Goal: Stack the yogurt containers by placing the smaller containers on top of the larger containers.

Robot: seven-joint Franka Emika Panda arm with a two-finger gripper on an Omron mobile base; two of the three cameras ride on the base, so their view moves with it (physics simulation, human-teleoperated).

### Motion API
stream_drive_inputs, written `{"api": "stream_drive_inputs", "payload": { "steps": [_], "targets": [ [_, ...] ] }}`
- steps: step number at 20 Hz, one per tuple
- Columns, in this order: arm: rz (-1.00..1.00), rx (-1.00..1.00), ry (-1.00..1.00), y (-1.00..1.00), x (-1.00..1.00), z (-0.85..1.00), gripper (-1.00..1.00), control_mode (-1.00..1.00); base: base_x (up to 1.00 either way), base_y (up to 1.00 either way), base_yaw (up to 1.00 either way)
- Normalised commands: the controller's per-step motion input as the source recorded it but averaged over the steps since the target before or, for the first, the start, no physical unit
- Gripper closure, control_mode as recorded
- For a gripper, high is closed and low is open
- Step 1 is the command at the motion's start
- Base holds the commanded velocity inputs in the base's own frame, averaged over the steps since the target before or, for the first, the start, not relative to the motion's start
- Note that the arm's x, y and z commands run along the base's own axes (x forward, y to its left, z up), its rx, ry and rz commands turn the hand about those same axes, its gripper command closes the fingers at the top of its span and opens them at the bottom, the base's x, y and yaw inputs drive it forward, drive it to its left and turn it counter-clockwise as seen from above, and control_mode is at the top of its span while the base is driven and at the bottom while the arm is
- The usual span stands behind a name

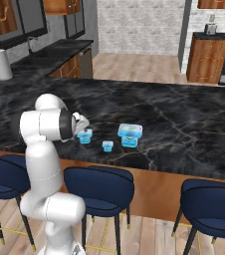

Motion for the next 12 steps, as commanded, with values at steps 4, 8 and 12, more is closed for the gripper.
{"api": "stream_drive_inputs", "payload": {
  "steps": [4, 8, 12],
  "targets": [
    [0.00, 0.00, 0.00, 0.00, 0.10, -0.14, -1.00, -1.00, 0.00, 0.00, 0.00],
    [0.00, 0.00, 0.00, 0.00, 0.06, -0.13, -1.00, -1.00, 0.00, 0.00, 0.00],
    [0.00, 0.00, 0.00, 0.00, 0.04, -0.02, -1.00, -1.00, 0.00, 0.00, 0.00]
  ]
}}
